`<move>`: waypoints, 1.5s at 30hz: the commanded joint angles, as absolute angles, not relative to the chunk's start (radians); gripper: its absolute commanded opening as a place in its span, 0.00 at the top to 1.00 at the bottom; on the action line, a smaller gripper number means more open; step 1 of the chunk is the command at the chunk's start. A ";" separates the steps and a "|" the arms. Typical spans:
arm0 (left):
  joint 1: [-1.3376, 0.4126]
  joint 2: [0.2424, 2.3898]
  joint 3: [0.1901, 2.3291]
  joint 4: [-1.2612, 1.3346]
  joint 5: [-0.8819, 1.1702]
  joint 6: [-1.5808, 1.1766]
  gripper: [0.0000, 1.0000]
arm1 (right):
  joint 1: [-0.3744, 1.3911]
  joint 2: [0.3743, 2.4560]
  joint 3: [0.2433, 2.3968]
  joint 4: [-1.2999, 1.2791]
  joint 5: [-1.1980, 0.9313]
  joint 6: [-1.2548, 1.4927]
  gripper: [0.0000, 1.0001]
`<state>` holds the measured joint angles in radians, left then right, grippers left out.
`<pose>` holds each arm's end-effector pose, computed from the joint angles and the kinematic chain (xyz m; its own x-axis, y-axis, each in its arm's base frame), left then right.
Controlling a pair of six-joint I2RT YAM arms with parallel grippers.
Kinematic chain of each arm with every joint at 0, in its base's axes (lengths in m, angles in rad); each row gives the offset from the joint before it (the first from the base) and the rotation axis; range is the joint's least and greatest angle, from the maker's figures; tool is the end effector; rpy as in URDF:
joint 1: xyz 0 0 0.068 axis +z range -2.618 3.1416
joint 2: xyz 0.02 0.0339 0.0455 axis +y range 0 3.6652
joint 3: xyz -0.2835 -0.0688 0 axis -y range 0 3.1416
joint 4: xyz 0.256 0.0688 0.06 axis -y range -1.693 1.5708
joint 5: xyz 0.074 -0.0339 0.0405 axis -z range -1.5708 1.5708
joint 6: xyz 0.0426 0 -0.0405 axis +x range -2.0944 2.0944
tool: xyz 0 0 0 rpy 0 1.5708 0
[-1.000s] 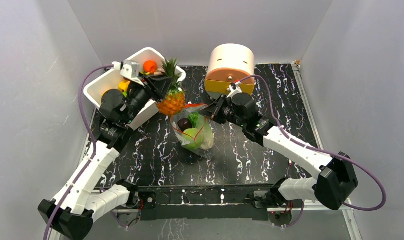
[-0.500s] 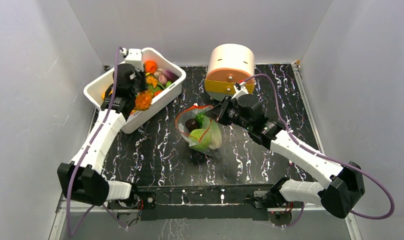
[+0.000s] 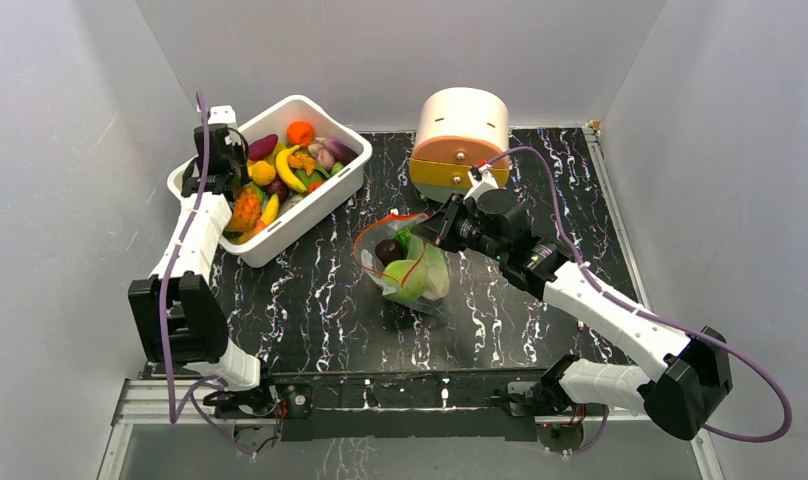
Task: Place the food in the zip-top bag and seal the zipper
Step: Place the fake fruit in the bin, then pick up the fake vegetable from the bin.
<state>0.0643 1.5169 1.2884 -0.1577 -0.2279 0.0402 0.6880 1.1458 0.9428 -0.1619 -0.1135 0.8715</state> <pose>0.3733 0.0337 0.3535 -0.3865 0.0143 -0.9222 -0.2561 0.9589 0.1223 0.2091 0.1781 0.3374 -0.7228 0.3901 -0.5704 -0.2477 0.6242 0.7409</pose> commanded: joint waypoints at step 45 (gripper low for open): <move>0.120 1.810 1.595 -0.255 -0.022 -0.015 0.32 | 0.691 1.100 1.042 -0.098 -0.123 0.806 1.00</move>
<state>0.1249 1.7767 1.5459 -0.2588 -0.1135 -0.0189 0.6880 1.1149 0.9649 -0.1787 -0.1265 0.8127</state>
